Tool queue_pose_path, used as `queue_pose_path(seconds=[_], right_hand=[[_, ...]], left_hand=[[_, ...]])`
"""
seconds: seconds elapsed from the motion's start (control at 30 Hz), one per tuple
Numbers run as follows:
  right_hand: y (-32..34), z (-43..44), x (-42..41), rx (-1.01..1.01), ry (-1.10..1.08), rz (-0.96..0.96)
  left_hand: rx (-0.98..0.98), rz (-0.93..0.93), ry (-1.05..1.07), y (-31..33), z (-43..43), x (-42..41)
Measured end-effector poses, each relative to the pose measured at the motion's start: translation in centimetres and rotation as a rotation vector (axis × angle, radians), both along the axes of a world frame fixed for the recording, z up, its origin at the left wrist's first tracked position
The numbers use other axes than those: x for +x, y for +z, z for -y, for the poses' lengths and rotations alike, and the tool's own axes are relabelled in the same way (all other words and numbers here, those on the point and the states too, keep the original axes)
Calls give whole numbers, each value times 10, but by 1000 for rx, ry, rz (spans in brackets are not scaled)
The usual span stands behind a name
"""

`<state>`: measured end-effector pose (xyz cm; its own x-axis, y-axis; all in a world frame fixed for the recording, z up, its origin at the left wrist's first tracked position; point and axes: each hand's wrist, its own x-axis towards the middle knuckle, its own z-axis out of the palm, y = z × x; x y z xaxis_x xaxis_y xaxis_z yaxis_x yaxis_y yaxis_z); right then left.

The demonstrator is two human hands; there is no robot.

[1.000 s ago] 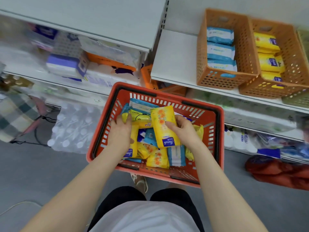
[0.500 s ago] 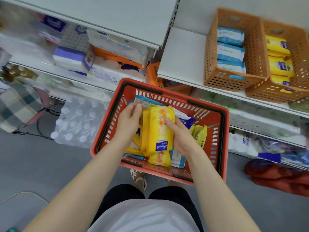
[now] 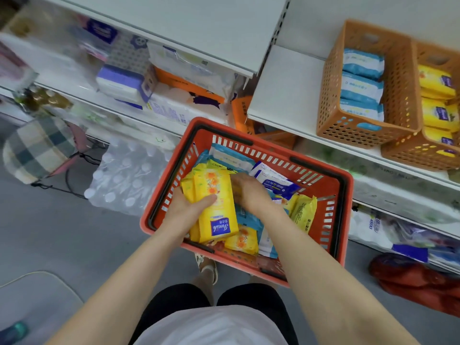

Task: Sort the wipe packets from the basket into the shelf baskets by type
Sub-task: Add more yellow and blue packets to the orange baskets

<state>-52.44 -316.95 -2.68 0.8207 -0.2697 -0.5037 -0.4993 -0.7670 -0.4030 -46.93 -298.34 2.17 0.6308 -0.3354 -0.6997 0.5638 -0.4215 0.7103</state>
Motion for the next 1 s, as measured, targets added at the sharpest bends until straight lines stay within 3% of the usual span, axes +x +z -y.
queue_pose_path(seconds=[0.1, 0.2, 0.3, 0.37, 0.53, 0.67, 0.9, 1.0], right_hand=[[-9, -2, 5, -108, -3, -14], [6, 7, -7, -105, -194, 48], [32, 22, -29, 91, -557, 171], [57, 26, -47, 170, -677, 331], [95, 1, -66, 332, -504, 538], [79, 0, -69, 487, -595, 564], [74, -13, -71, 367, -475, 593], [77, -10, -70, 490, -571, 668]], left_hand=[[14, -2, 51, 1, 2, 6], [10, 15, 35, 4, 5, 8], [8, 27, 64, 4, 12, 8], [-3, 28, 83, 4, 21, 7], [-80, 29, 78, 7, 54, -1], [-109, -11, 53, 10, 65, -3], [-77, 8, -81, 17, 66, -2], [-111, 66, -59, 25, 68, 4]])
